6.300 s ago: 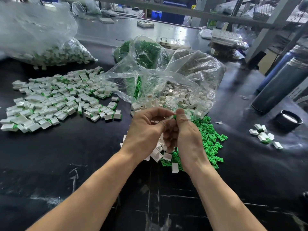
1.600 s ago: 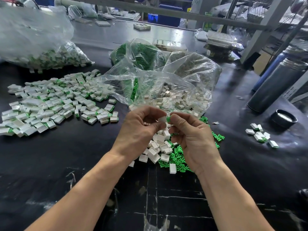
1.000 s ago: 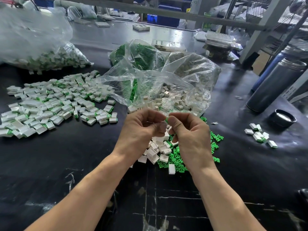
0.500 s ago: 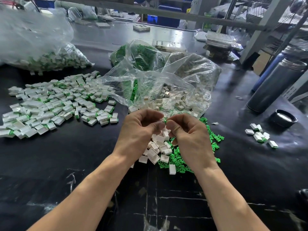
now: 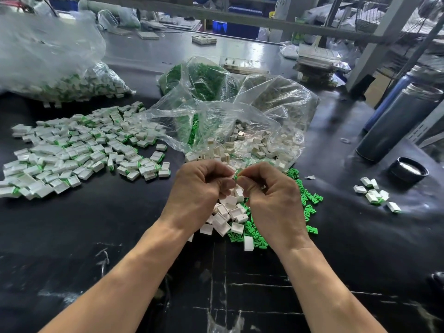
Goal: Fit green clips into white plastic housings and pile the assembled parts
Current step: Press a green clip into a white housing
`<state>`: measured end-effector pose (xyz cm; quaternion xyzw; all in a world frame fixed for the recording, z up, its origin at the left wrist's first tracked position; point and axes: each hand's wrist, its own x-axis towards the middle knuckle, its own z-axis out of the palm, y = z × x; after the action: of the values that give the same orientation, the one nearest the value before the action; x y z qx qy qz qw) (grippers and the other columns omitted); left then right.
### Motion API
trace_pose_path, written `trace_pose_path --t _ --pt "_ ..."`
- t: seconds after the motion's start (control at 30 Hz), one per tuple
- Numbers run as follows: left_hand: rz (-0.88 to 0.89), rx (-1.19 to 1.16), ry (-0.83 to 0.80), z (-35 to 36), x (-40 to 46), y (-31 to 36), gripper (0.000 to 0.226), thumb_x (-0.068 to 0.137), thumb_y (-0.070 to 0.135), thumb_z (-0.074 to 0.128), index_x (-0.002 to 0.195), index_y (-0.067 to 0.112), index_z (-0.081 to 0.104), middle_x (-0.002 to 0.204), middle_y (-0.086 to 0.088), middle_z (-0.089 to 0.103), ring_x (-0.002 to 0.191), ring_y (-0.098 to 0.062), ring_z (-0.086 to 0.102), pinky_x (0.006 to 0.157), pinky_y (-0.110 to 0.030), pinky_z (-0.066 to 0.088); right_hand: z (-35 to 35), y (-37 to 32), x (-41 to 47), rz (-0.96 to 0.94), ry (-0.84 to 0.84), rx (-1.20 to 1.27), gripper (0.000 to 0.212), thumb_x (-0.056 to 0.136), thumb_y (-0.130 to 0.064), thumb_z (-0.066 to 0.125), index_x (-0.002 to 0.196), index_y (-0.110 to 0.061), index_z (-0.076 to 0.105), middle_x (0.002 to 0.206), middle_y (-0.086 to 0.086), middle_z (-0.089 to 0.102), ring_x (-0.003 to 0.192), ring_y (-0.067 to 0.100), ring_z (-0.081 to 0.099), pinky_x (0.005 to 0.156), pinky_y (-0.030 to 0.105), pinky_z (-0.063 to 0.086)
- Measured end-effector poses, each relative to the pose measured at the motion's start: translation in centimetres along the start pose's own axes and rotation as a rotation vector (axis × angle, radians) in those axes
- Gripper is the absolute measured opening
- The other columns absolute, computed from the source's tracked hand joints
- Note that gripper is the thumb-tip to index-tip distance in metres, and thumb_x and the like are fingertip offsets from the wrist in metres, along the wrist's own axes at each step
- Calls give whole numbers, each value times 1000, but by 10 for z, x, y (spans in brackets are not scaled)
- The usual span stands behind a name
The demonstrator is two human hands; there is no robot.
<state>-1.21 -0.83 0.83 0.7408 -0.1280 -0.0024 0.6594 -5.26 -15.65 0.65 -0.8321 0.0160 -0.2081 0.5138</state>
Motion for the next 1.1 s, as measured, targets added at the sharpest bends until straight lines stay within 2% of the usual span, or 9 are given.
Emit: trace_pose_path --t 0.13,0.3,0.4,0.5,0.57,0.7,0.93,1.03,1.1 --pt "11 29 14 1 0 0 23 86 -8 74 82 14 75 70 0 74 63 -16 70 62 -25 60 2 0 0 5 17 1 16 91 -9 76 85 -24 74 79 -8 69 69 6 61 61 16 45" --pt "29 89 -1 -1 0 -2 25 85 -7 75 82 17 75 69 5 73 60 -8 68 60 -22 56 2 2 1 23 -6 16 18 91 -7 75 83 -23 72 74 -6 66 67 12 61 60 32 52" --pt "46 153 -16 -1 0 -1 23 86 -6 76 84 17 75 69 7 73 61 -7 67 61 -24 58 2 3 0 13 -25 2 18 91 -7 75 81 -23 72 70 -8 65 66 12 61 60 34 51" --pt "41 100 -11 -2 1 -2 24 86 -9 73 83 14 75 69 3 73 61 -10 68 61 -23 57 3 4 0 56 -23 99 20 90 -5 75 80 -23 73 72 -2 69 68 20 65 64 47 57" --pt "27 62 -3 -2 0 -2 23 86 -11 72 83 11 75 69 1 74 60 -11 68 60 -23 57 3 4 -1 88 -13 172 23 89 -2 74 79 -22 74 70 4 69 64 20 63 60 50 56" --pt "5 15 11 0 1 -4 19 87 -11 71 85 8 75 71 -5 74 61 -19 70 59 -27 59 5 3 -2 131 -7 246 26 89 1 73 78 -22 75 69 9 69 57 14 60 55 43 55" --pt "-10 -48 18 -1 2 -4 14 87 -8 73 86 6 76 71 -8 74 61 -20 68 60 -31 60 7 5 -2 161 -14 338 22 93 1 71 80 -17 75 71 7 72 58 14 61 53 33 57" --pt "-18 -97 10 -4 5 -3 14 88 -6 73 87 7 75 71 -4 74 63 -17 67 60 -29 58 6 1 -1 175 -39 429 15 100 -10 65 89 -10 74 72 4 72 58 15 62 53 31 56" --pt "7 -111 5 -2 5 -2 15 87 -4 74 87 11 74 75 -1 74 68 -15 66 65 -29 57 4 -1 0 216 -41 484 26 105 -24 58 93 -8 73 74 4 72 58 16 61 49 31 55"
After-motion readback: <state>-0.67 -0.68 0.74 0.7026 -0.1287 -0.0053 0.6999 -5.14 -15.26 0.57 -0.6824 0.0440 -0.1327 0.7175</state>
